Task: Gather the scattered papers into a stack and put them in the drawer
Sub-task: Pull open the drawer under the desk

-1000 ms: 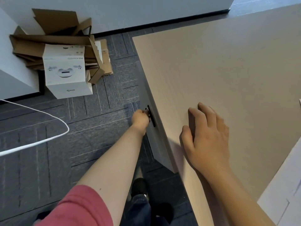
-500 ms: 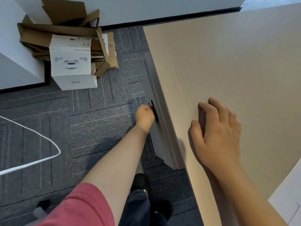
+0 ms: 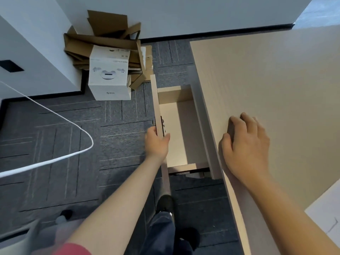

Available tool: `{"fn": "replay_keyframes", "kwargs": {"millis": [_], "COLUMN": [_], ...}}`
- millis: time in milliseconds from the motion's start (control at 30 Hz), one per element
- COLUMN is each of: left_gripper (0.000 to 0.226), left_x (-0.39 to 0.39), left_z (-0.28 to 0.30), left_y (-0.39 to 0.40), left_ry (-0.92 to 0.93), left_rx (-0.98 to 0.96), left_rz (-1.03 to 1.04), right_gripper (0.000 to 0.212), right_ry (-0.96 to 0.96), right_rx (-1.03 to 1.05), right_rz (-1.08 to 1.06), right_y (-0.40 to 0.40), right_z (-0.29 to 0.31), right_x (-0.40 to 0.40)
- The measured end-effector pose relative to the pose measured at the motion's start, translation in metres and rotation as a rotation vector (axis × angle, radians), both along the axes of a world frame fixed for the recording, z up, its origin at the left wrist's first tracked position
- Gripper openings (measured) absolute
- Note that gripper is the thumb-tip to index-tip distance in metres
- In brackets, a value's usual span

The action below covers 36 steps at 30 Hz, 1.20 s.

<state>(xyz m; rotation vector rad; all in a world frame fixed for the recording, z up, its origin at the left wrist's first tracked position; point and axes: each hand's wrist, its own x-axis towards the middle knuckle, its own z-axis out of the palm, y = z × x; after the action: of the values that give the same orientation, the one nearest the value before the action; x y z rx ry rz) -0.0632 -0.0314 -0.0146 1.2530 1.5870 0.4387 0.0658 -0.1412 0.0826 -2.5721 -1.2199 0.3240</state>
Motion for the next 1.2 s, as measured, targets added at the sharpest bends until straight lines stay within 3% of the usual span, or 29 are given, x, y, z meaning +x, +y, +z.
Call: {"fn": "replay_keyframes", "kwargs": {"millis": [100,233,467,667,767,833,1033,1200], "left_gripper": [0.06,0.057,0.051,0.061,0.055,0.051,0.036,0.028], "left_x": [-0.009,-0.016,-0.063,-0.104,-0.107,-0.1,-0.051,0.002], "left_z": [0.005,0.009,0.014,0.02,0.024,0.033,0.105,0.164], "left_y": [-0.029,-0.03,-0.02,-0.005,-0.002,-0.002,-0.013,-0.043], "left_ry": [0.188,0.399,0.526,0.673,0.725,0.684,0.169,-0.013], "left_rx": [0.064,0.13,0.134,0.114,0.185,0.252,0.248,0.247], "left_rz": [-0.204,-0.333,-0.228,-0.178,-0.187,-0.207,-0.219,-0.361], "right_gripper": [0.04,0.039,0.039,0.042,0.041,0.039,0.037,0.035], "right_ry": [0.007,-0.006,0.01,0.026,0.043,0.049,0.251,0.271], "right_rx": [0.01,0.018,0.037,0.045,0.049,0.054,0.165,0.236], "right_rz": [0.029,0.051,0.045,0.036,0.032,0.052,-0.046,-0.163], "right_y": [-0.001,-0.006,-0.01,-0.01,-0.008,-0.009,-0.027,-0.073], "right_z": [0.001,-0.001,-0.002,-0.003,-0.001,0.002,0.041,0.087], "right_x": [-0.01,-0.015,-0.019,-0.021,-0.025,-0.026,-0.014,0.011]}}
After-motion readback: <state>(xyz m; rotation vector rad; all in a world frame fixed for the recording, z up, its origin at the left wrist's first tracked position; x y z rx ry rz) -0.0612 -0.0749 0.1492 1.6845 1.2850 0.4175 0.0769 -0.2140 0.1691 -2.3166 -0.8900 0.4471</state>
